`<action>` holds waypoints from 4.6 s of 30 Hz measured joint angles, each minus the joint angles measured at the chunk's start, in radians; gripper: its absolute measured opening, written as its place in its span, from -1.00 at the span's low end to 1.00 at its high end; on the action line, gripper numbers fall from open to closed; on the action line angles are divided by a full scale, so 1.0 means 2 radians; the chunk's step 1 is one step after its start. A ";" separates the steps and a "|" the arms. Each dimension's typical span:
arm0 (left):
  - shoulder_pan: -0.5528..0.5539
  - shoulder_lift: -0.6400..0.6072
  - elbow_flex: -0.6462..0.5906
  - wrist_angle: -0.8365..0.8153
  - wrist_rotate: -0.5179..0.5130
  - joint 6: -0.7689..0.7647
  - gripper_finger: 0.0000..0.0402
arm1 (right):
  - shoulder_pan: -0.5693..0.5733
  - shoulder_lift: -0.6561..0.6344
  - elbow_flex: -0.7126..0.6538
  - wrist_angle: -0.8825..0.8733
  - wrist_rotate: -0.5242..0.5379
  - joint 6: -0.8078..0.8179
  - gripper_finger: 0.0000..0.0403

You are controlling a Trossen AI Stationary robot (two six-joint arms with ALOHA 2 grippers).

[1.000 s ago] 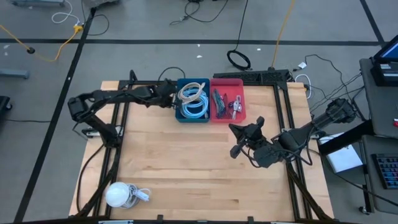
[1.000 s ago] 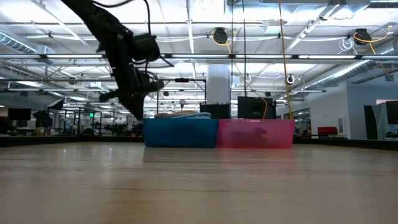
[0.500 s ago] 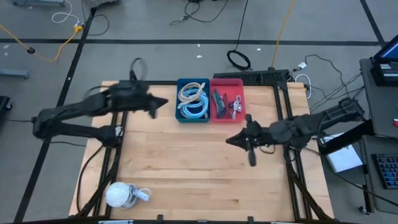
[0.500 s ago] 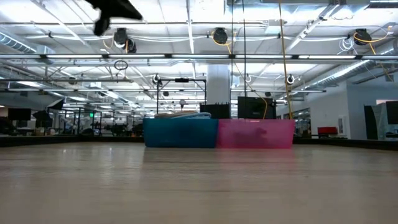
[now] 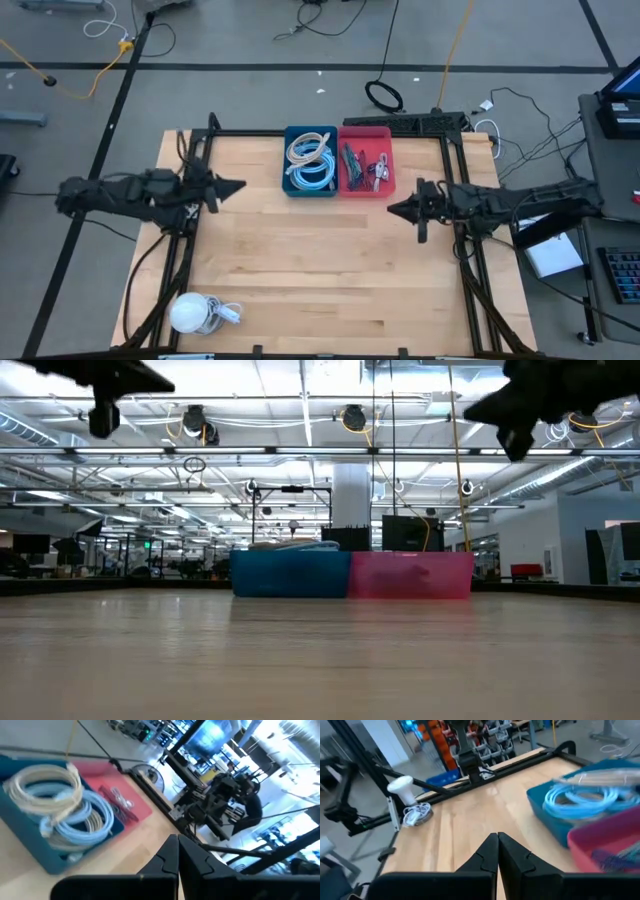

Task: Pick & Place USB Port
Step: Return to Home Position

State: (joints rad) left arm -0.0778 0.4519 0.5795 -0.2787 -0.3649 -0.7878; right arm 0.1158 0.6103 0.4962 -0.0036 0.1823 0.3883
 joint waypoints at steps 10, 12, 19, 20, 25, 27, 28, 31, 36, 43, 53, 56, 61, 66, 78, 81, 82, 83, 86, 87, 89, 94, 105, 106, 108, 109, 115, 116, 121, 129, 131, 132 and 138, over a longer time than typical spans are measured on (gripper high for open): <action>-0.023 -0.043 -0.230 0.230 0.012 -0.057 -1.00 | 0.002 -0.066 -0.121 0.052 0.014 0.048 -1.00; -0.024 -0.050 -0.272 0.285 0.012 -0.061 -1.00 | 0.002 -0.069 -0.133 0.052 0.014 0.049 -1.00; -0.023 -0.057 -0.278 0.233 -0.024 -0.016 -1.00 | 0.002 -0.075 -0.161 0.052 0.015 0.062 -1.00; -0.023 -0.057 -0.278 0.227 -0.028 -0.012 -1.00 | 0.002 -0.075 -0.165 0.052 0.015 0.063 -1.00; -0.023 -0.057 -0.279 0.174 -0.037 -0.008 -0.99 | 0.003 -0.075 -0.189 0.050 0.015 0.089 -1.00; -0.023 -0.057 -0.278 0.161 -0.036 0.008 -0.99 | 0.003 -0.075 -0.200 0.051 0.015 0.102 -1.00; -0.023 -0.056 -0.278 0.162 -0.033 0.020 -0.99 | 0.003 -0.075 -0.204 0.051 0.015 0.109 -1.00; -0.023 -0.053 -0.278 0.162 -0.031 0.041 -0.99 | 0.003 -0.075 -0.215 0.050 0.015 0.125 -1.00; -0.023 -0.053 -0.278 0.159 -0.032 0.043 -0.99 | 0.003 -0.075 -0.222 0.042 0.016 0.131 -1.00; -0.023 -0.053 -0.278 0.166 -0.032 0.043 -0.91 | 0.003 -0.075 -0.223 0.043 0.026 0.129 -1.00; -0.023 -0.053 -0.278 0.174 -0.032 0.043 -0.90 | 0.003 -0.075 -0.224 0.051 0.026 0.128 -1.00; -0.023 -0.053 -0.278 0.174 -0.032 0.042 -0.90 | 0.003 -0.075 -0.224 0.052 0.026 0.128 -1.00; -0.023 -0.053 -0.278 0.174 -0.032 0.042 -0.89 | 0.003 -0.075 -0.224 0.052 0.026 0.128 -1.00; -0.023 -0.053 -0.278 0.174 -0.032 0.042 -0.89 | 0.003 -0.075 -0.224 0.052 0.026 0.128 -1.00; -0.023 -0.053 -0.278 0.175 -0.032 0.042 -0.89 | 0.003 -0.075 -0.224 0.052 0.026 0.128 -1.00; -0.023 -0.053 -0.278 0.175 -0.032 0.042 -0.89 | 0.003 -0.075 -0.224 0.052 0.026 0.128 -1.00; -0.023 -0.053 -0.278 0.175 -0.032 0.042 -0.89 | 0.003 -0.075 -0.224 0.052 0.025 0.128 -1.00; -0.023 -0.053 -0.278 0.175 -0.032 0.042 -0.89 | 0.003 -0.075 -0.224 0.052 0.025 0.128 -1.00; -0.023 -0.053 -0.278 0.175 -0.032 0.042 -0.89 | 0.003 -0.075 -0.224 0.052 0.025 0.128 -1.00; -0.023 -0.053 -0.278 0.175 -0.032 0.042 -0.89 | 0.003 -0.075 -0.224 0.052 0.025 0.128 -1.00; -0.023 -0.053 -0.278 0.175 -0.032 0.042 -0.89 | 0.003 -0.075 -0.224 0.052 0.025 0.128 -1.00; -0.023 -0.053 -0.278 0.175 -0.032 0.043 -0.89 | 0.003 -0.075 -0.224 0.052 0.025 0.127 -1.00; -0.023 -0.053 -0.278 0.175 -0.032 0.042 -0.89 | 0.003 -0.075 -0.224 0.052 0.025 0.127 -1.00; -0.023 -0.053 -0.278 0.175 -0.032 0.042 -0.89 | 0.003 -0.075 -0.224 0.052 0.025 0.128 -1.00; -0.023 -0.053 -0.278 0.175 -0.032 0.042 -0.89 | 0.003 -0.075 -0.224 0.052 0.025 0.128 -1.00; -0.023 -0.053 -0.278 0.175 -0.032 0.042 -0.89 | 0.003 -0.075 -0.224 0.052 0.025 0.127 -1.00; -0.023 -0.053 -0.278 0.175 -0.032 0.042 -0.89 | 0.003 -0.075 -0.224 0.052 0.025 0.128 -1.00; -0.023 -0.053 -0.278 0.175 -0.032 0.042 -0.89 | 0.003 -0.075 -0.224 0.052 0.025 0.128 -1.00; -0.023 -0.053 -0.278 0.175 -0.032 0.042 -0.89 | 0.003 -0.075 -0.224 0.052 0.025 0.127 -1.00; -0.023 -0.053 -0.278 0.175 -0.032 0.042 -0.89 | 0.003 -0.075 -0.224 0.052 0.025 0.128 -1.00; -0.023 -0.053 -0.278 0.175 -0.032 0.042 -0.89 | 0.003 -0.075 -0.224 0.052 0.025 0.127 -1.00; -0.023 -0.053 -0.278 0.175 -0.032 0.042 -0.89 | 0.003 -0.075 -0.224 0.052 0.025 0.127 -1.00; -0.023 -0.053 -0.278 0.175 -0.032 0.042 -0.89 | 0.003 -0.075 -0.224 0.052 0.025 0.127 -1.00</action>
State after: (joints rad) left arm -0.1241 0.3465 0.0231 0.0711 -0.4290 -0.7033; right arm 0.1213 0.4603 0.0475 0.1005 0.2329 0.6432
